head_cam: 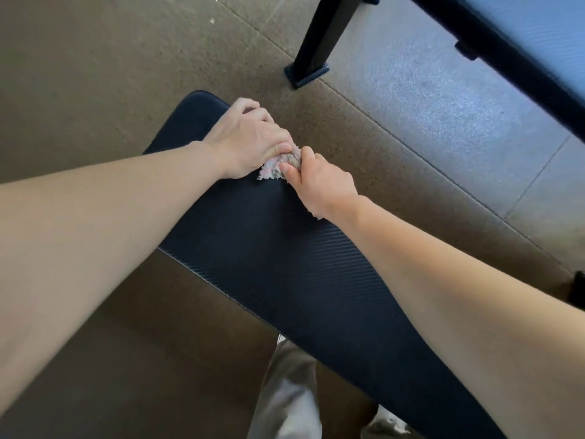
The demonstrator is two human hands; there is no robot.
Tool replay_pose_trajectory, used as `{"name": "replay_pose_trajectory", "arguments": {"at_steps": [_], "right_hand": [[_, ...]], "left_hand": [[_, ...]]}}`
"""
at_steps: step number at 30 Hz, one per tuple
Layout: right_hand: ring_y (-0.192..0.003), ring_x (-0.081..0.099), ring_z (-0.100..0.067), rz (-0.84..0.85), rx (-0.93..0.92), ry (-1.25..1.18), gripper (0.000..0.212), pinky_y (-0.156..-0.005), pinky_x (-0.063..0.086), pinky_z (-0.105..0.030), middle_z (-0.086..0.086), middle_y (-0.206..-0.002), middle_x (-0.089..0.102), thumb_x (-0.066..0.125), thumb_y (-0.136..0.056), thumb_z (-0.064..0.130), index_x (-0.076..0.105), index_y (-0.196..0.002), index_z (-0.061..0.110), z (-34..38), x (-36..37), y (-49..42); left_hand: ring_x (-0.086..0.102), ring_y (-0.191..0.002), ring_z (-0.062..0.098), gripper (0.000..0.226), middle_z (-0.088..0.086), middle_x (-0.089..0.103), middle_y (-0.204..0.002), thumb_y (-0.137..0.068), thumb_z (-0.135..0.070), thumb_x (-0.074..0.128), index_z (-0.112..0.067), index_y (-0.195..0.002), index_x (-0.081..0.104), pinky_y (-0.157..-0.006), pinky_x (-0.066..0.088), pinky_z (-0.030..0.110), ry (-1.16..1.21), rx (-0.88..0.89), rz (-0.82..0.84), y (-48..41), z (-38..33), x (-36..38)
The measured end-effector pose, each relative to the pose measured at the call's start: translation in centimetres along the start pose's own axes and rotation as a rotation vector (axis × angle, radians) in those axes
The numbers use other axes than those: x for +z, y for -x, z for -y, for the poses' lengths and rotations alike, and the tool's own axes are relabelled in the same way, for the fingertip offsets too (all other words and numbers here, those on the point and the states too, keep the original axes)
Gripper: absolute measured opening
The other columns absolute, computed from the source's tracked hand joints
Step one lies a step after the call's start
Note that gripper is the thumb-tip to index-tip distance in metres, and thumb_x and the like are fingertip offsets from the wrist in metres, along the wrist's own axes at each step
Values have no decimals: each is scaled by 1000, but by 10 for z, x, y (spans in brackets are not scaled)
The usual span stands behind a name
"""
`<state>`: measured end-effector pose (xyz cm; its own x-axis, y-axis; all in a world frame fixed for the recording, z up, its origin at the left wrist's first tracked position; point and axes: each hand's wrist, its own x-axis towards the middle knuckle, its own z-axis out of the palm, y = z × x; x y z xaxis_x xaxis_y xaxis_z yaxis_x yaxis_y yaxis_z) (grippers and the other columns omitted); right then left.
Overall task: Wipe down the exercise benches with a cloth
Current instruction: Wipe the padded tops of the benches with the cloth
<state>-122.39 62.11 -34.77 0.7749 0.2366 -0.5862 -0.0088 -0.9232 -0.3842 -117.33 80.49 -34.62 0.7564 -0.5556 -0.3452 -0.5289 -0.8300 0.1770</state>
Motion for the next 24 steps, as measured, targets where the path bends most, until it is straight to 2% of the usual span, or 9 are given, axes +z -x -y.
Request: {"name": "replay_pose_trajectory", "arguments": {"at_steps": [4, 7, 12, 16, 19, 21, 22, 24], "right_hand": [[-109, 60, -36, 59, 14, -13, 41, -77, 36, -41, -9, -125, 58, 30, -106, 57, 41, -112, 17, 8, -3, -8], [-112, 59, -36, 56, -10, -36, 44, -81, 42, -44, -10, -126, 57, 30, -107, 55, 44, -120, 14, 25, -7, -22], [-125, 51, -37, -4, -96, 11, 44, -97, 42, -52, -11, -136, 50, 33, -108, 47, 42, -133, 12, 82, -7, -55], [-128, 48, -37, -53, -129, 102, 45, -94, 40, -51, -10, -137, 48, 33, -108, 47, 40, -134, 11, 111, -3, -77], [-128, 46, -36, -77, -150, 147, 48, -93, 39, -51, -8, -139, 45, 34, -107, 50, 37, -138, 14, 130, 0, -90], [-130, 43, -35, -83, -206, 216, 50, -89, 37, -49, -8, -141, 42, 34, -107, 51, 35, -143, 16, 144, 0, -97], [-129, 41, -35, -85, -242, 267, 48, -87, 35, -48, -8, -141, 41, 33, -107, 50, 36, -142, 17, 150, 0, -100], [-128, 39, -34, -66, -316, 405, 45, -86, 32, -47, -7, -139, 42, 28, -108, 50, 42, -136, 18, 165, 4, -104]], "left_hand": [[48, -134, 16, 48, -10, 70, -117, -106, -49, 24, -36, -121, 67, -120, 20, 43, -55, 0, 36, 1, 8, -8], [44, -138, 18, 48, -14, 66, -130, -107, -50, 24, -34, -122, 66, -116, 25, 43, -99, -51, 25, 5, 24, -13], [51, -128, 19, 38, -13, 63, -133, -109, -47, 31, -41, -125, 64, -106, 32, 44, 65, -300, -23, 25, 64, -15], [56, -123, 26, 36, -8, 63, -135, -110, -44, 32, -41, -126, 64, -99, 40, 46, 157, -403, -74, 37, 81, -16], [56, -122, 30, 35, -2, 67, -128, -110, -44, 33, -40, -130, 62, -96, 39, 44, 200, -510, -130, 50, 95, -15], [57, -117, 34, 34, 4, 68, -120, -109, -42, 35, -37, -125, 64, -88, 40, 42, 261, -606, -131, 63, 108, -4], [59, -110, 37, 32, 6, 68, -111, -107, -44, 35, -36, -114, 65, -83, 41, 40, 309, -632, -135, 72, 112, 2], [59, -88, 41, 29, 8, 61, -85, -98, -49, 29, -34, -88, 52, -79, 50, 44, 439, -663, -148, 97, 115, 14]]}}
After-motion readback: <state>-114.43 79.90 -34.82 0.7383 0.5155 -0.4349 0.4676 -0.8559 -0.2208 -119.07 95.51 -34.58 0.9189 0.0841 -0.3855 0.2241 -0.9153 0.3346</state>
